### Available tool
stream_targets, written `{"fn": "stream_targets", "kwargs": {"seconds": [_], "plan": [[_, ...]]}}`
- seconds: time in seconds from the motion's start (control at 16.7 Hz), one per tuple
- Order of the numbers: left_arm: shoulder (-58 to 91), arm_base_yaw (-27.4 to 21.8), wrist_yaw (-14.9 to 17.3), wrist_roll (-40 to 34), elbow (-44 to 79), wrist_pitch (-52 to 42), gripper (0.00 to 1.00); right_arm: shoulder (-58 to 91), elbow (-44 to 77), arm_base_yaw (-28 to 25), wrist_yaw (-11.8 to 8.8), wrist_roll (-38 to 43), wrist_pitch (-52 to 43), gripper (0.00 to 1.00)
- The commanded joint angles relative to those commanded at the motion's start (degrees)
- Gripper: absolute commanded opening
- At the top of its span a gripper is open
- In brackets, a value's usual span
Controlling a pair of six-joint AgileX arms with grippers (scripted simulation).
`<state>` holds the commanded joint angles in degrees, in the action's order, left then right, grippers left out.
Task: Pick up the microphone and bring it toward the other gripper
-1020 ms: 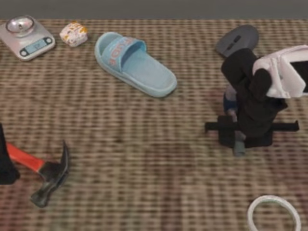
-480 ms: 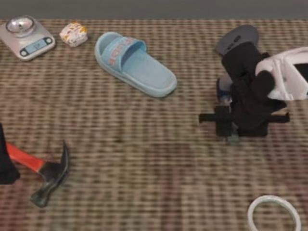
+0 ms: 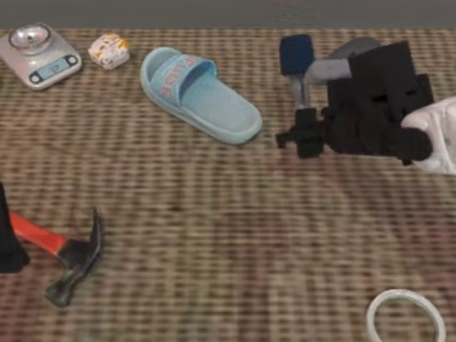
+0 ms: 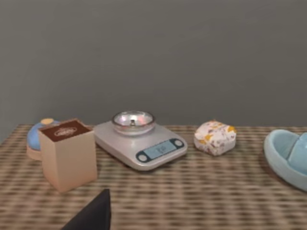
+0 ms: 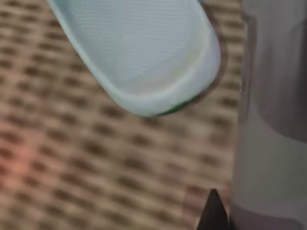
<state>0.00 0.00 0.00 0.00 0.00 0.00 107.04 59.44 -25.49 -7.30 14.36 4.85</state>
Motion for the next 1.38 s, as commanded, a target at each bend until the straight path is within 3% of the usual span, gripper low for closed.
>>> {"fn": "stream_targets", "kwargs": {"seconds": [0.42,0.72,1.08,1.38], "plan": [[0.0,0.0,0.0,0.0,0.0,0.0,1.0,-9.08,-9.3,0.18,-8.7,-9.91,32.8,0.0],[0.0,0.0,0.0,0.0,0.0,0.0,1.0,-13.28,-11.92,0.34,-11.55,-13.39,41.71,0.0],[0.0,0.0,0.0,0.0,0.0,0.0,1.0,-13.24,-12.04,-0.67,-10.52,-13.32,42.02,0.0],[0.0,0.0,0.0,0.0,0.0,0.0,1.0,-14.58,-15.88,-8.82,-2.9,-12.81,45.03,0.0]]}}
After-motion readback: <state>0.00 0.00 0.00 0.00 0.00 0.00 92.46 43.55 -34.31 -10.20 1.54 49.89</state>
